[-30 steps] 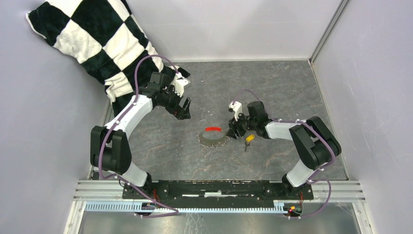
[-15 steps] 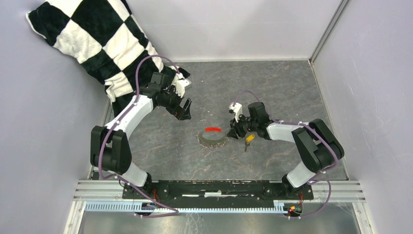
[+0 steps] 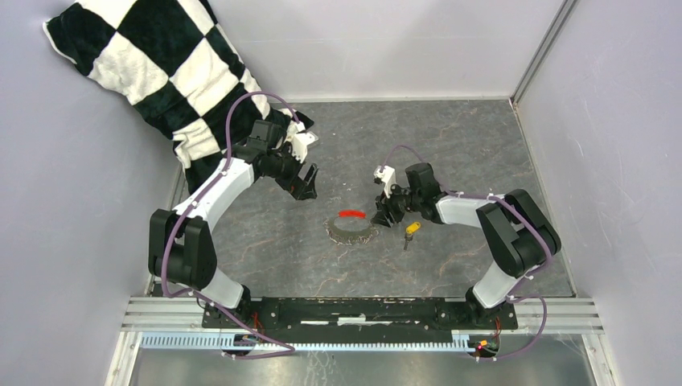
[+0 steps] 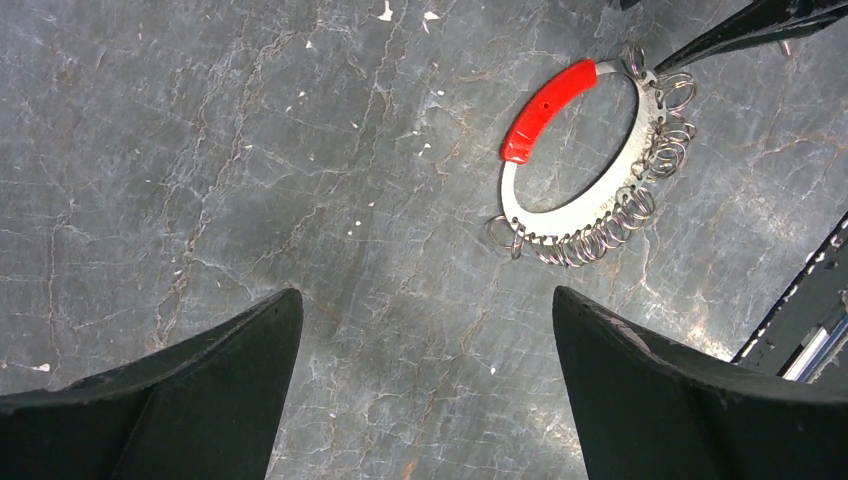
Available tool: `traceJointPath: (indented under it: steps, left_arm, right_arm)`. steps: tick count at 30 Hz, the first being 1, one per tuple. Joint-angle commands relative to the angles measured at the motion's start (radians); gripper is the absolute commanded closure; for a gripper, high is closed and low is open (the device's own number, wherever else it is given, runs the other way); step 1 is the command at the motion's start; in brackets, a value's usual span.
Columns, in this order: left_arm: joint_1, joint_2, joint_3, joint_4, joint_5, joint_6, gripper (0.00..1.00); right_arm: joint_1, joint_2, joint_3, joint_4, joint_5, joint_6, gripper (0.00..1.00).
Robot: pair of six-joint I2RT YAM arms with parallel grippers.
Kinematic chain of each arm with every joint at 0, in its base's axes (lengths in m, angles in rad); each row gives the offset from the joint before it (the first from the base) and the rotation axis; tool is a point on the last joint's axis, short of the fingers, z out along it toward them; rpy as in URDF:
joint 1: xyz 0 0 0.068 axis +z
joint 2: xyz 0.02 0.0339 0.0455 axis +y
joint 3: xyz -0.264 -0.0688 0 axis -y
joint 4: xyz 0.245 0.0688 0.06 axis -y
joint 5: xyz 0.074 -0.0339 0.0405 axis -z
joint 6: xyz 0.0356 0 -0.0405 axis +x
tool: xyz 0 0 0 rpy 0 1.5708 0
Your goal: Put the keys on the keyring
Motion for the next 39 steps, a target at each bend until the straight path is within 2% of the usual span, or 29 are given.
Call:
traceJointPath:
  steps: [1, 6, 10, 22, 29, 30, 34, 39]
  left_arm:
    - [-0.007, -0.032, -0.001, 0.002, -0.003, 0.036, 0.0]
    - [-0.008, -0.016, 0.013, -0.019, -0.004, 0.043, 0.0]
    - [-0.009, -0.017, 0.014, -0.019, -0.008, 0.044, 0.0]
    - [-0.011, -0.049, 0.01, -0.019, -0.019, 0.05, 0.0]
    - [-0.02, -0.056, 0.018, -0.033, -0.006, 0.05, 0.0]
    - [-0.023, -0.059, 0.017, -0.034, -0.002, 0.049, 0.0]
    - [-0.032, -0.064, 0.021, -0.035, 0.026, 0.031, 0.01]
    - [-0.033, -0.094, 0.038, -0.06, 0.141, 0.033, 0.05]
  right_arm:
    - [0.006, 0.016, 0.019, -0.005, -0.07, -0.022, 0.48]
    - [0.018, 0.024, -0.002, 0.006, -0.079, -0.011, 0.53]
    - [0.02, 0.036, -0.004, 0.017, -0.103, 0.002, 0.63]
    - [0.029, 0.01, -0.029, -0.03, -0.022, -0.019, 0.71]
    - [0.042, -0.062, -0.047, 0.008, 0.004, 0.023, 0.98]
    - [0.045, -0.086, -0.043, 0.011, 0.004, 0.029, 1.0]
    - [0.068, -0.184, -0.014, -0.001, -0.007, 0.04, 1.0]
    - [0.128, -0.287, 0.032, -0.047, 0.01, 0.035, 1.0]
